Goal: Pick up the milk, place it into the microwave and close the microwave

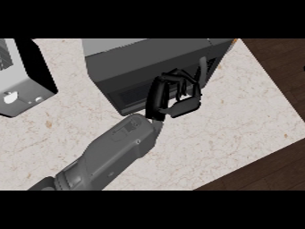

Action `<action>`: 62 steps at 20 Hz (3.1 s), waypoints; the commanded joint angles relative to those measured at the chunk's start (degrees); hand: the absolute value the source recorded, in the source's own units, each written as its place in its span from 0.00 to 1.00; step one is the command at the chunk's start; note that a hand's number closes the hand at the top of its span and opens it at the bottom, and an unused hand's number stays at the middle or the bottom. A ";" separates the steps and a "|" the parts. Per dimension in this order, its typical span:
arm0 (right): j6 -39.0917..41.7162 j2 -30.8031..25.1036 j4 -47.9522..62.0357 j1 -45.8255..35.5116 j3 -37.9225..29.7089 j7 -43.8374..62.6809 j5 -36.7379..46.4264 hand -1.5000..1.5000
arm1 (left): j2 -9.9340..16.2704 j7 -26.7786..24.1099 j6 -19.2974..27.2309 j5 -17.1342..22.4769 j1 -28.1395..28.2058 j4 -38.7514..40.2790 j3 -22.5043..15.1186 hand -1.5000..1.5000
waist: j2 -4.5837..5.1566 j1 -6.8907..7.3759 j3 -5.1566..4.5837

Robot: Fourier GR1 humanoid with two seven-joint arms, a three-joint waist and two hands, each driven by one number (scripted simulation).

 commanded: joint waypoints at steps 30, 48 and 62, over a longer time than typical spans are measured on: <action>4.37 -5.89 -0.65 -2.63 0.88 6.12 -10.72 0.00 | 0.02 -5.34 -2.00 7.10 -4.78 7.25 -1.05 1.00 | 1.07 -0.85 -0.01; 7.86 -7.78 -1.59 -3.95 1.82 7.17 -17.27 0.00 | 0.02 -2.50 1.77 7.99 -5.82 13.22 -5.49 1.00 | 0.59 0.50 0.24; 8.14 -11.42 -2.53 -0.26 -1.51 8.00 -20.44 0.00 | 0.10 -2.30 3.26 13.15 -1.76 15.26 -6.81 0.00 | -0.20 4.39 -0.06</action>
